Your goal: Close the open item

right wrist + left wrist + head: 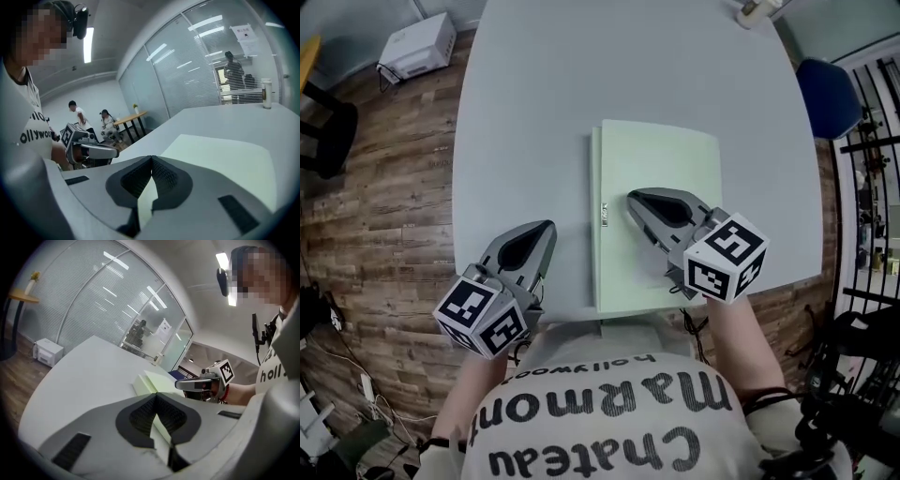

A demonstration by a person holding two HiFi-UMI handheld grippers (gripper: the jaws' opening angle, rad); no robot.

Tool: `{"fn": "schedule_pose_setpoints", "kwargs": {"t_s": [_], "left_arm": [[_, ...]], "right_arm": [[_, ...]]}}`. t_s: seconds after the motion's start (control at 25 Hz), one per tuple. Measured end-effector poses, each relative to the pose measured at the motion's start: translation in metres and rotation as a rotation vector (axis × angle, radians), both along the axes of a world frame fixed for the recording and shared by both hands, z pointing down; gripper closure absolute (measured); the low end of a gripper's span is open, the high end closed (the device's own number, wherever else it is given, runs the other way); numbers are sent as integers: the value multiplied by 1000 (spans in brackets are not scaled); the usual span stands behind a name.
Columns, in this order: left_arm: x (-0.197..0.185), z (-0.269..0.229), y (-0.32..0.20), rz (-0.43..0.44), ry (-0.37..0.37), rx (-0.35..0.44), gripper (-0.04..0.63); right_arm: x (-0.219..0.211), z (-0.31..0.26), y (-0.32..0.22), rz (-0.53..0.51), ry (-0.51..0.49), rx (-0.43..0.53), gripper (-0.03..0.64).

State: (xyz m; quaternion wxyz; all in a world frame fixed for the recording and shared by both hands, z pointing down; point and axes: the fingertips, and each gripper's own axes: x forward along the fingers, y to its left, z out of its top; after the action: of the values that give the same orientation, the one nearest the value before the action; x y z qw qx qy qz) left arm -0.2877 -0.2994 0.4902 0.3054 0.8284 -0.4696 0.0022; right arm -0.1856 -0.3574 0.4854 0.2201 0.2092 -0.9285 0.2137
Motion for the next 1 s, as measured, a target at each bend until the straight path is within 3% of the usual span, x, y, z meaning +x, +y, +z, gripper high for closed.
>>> {"fn": "schedule_pose_setpoints", "kwargs": {"t_s": [0.2, 0.6, 1.0], "left_arm": [[-4, 2, -4, 28, 6, 1, 598], [-6, 3, 2, 37, 16, 4, 598], [-10, -2, 3, 19, 25, 19, 598]], "right_arm": [[-7, 15, 5, -31, 90, -10, 615], [-15, 49, 21, -188, 404, 69, 615], [-22, 59, 25, -333, 577, 105, 615]]}}
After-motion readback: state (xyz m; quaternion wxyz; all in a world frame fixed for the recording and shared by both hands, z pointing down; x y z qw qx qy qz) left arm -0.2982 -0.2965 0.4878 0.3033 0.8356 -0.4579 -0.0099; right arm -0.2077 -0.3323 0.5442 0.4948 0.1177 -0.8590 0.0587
